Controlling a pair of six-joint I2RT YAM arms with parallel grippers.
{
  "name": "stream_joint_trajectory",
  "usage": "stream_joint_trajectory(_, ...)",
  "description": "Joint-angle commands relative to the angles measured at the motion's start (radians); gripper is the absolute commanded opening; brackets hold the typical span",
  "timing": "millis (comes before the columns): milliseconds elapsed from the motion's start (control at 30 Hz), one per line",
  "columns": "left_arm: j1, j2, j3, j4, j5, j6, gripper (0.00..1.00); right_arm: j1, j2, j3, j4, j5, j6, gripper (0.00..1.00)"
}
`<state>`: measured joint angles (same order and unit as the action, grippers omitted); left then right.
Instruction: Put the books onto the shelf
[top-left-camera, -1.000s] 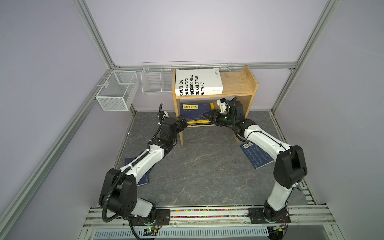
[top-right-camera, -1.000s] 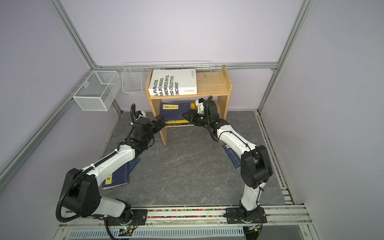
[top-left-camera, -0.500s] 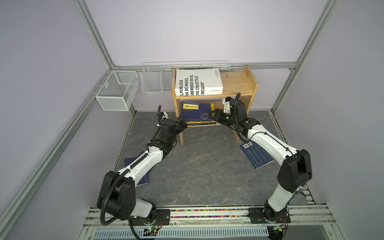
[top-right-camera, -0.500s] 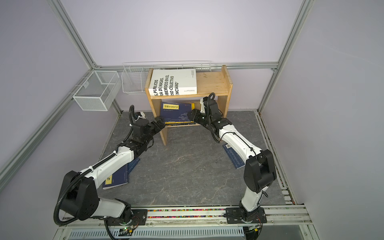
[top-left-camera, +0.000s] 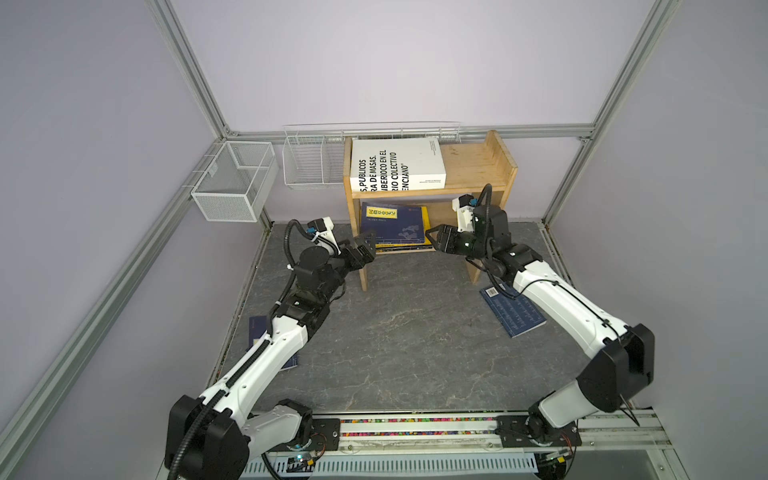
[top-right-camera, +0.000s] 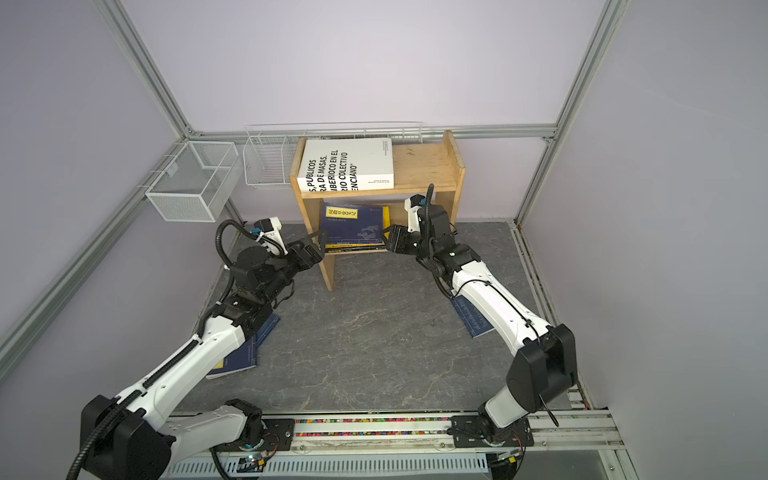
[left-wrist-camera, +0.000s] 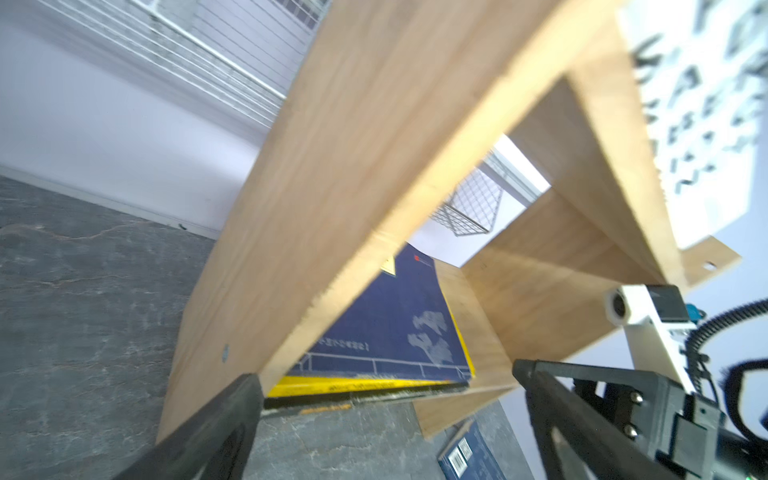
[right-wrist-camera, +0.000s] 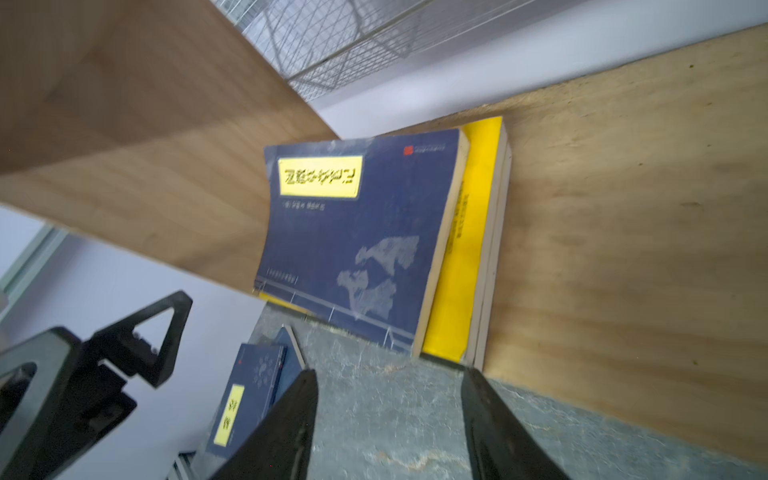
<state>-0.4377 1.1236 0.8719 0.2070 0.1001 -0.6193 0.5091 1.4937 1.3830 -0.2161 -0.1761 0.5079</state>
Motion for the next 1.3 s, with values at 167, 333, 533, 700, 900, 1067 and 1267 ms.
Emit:
stream_joint_trajectory(167,-0.037,-0.186,-0.095,-0.247,0.222,0.108,1.00,0.011,-0.352,-0.276,-0.155,0.331,-0.076,0.86)
stream_joint_trajectory(333,-0.198,-0.175,-0.122,-0.283,0.206,0.165,1.00,-0.087,-0.481,-0.453,-0.249,0.577,-0.031,0.92)
stream_joint_trajectory(533,-0.408,0.004,-0.147,-0.120,0.065,0.117,1.00,-0.355,-0.484,-0.634,-0.089,0.420,0.028,0.89)
stream_joint_trajectory(700,-0.508,0.156,-0.134,0.009,-0.059,0.065,0.99,-0.578,-0.312,-0.636,-0.028,0.188,0.062,0.89)
stream_joint_trajectory(900,-0.518,0.295,-0.096,0.060,-0.032,0.044,0.98,-0.772,-0.037,-0.512,-0.019,-0.057,-0.041,0.92)
stream_joint_trajectory(1067,-0.518,0.319,-0.094,0.087,-0.030,0.027,0.98,-0.834,0.122,-0.431,-0.006,-0.171,-0.124,0.97)
stream_joint_trajectory(1267,-0.518,0.332,-0.094,0.084,-0.033,0.020,0.99,-0.834,0.279,-0.363,-0.045,-0.203,-0.186,0.97)
